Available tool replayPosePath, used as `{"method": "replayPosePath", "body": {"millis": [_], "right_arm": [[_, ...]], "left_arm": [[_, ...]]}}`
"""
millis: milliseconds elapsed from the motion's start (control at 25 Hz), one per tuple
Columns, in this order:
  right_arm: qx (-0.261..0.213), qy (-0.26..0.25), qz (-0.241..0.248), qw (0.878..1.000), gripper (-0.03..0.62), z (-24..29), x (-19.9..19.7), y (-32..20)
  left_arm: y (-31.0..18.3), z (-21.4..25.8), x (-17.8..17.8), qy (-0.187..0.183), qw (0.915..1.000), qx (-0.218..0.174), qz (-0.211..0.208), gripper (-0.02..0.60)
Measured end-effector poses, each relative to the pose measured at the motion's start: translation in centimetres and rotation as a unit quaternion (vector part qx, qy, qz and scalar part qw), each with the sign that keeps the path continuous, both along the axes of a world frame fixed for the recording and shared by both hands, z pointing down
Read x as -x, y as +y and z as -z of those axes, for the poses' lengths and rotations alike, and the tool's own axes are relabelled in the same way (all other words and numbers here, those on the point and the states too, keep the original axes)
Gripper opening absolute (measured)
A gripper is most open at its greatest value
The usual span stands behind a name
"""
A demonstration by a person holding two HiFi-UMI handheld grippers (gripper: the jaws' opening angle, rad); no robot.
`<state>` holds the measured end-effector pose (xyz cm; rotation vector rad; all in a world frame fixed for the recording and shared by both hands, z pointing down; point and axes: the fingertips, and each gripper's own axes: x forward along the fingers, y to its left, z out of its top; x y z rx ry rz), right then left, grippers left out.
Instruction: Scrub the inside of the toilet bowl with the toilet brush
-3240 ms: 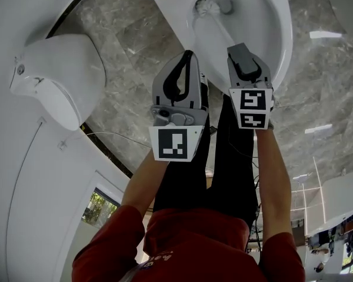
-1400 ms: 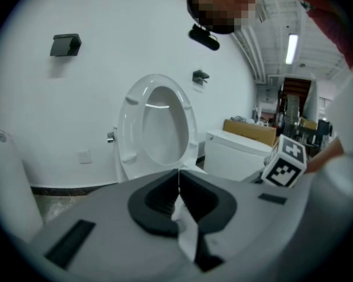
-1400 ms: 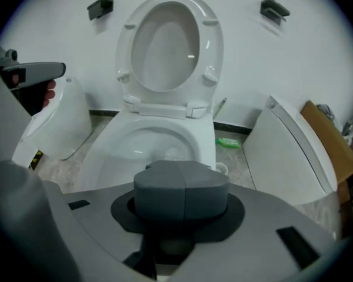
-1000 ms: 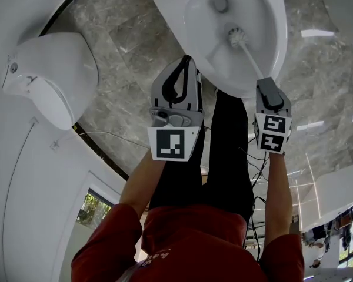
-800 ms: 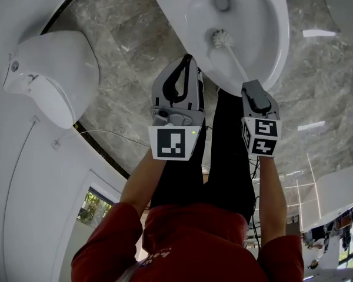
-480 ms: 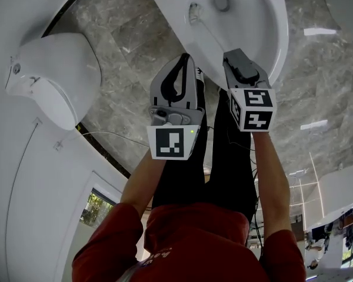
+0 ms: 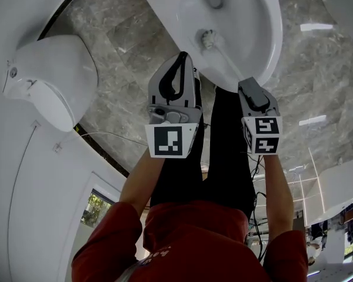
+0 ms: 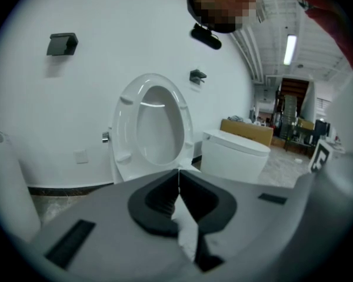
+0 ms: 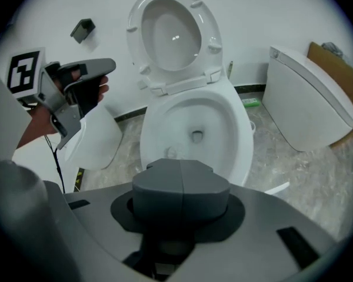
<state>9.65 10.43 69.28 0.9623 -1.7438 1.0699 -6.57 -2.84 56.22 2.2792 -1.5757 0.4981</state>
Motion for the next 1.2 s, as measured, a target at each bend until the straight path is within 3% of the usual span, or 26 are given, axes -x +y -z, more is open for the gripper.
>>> {"method": "replayPosePath", "body": {"millis": [280, 440, 600, 880, 1000, 1200], "right_arm": [[-0.029, 0.101, 0.032, 0.994, 0.149, 1.2, -8.0, -0.7], [-0.068, 0.13, 0.043, 0.988, 0.149, 1.6, -9.3, -3.7], [-0.04, 0.107, 0.052, 0.992, 0.149, 0.0, -6.8, -2.2], [0.015, -0.036, -0.009, 0.999, 0.149, 2.6, 0.9, 2.0], [0.016, -0.02, -0.008, 1.0, 0.149, 2.2, 0.0, 2.2], [-0.005, 0.08, 0.026, 0.996, 0.149, 0.9, -6.1, 0.8]], "left_arm": [[-0.5, 0.3, -0.8, 0.003, 1.0, -0.003, -0.005, -0.002], [-0.1, 0.3, -0.9, 0.004, 1.0, -0.003, -0.007, -0.002], [0.3, 0.1, -0.7, 0.004, 1.0, 0.001, -0.003, -0.001], [0.5, -0.1, -0.5, -0.001, 1.0, 0.005, -0.005, -0.002], [0.3, 0.1, -0.7, 0.006, 1.0, -0.001, 0.001, -0.002], [0.5, 0.2, -0.9, 0.004, 0.9999, 0.006, -0.008, -0.002]]}}
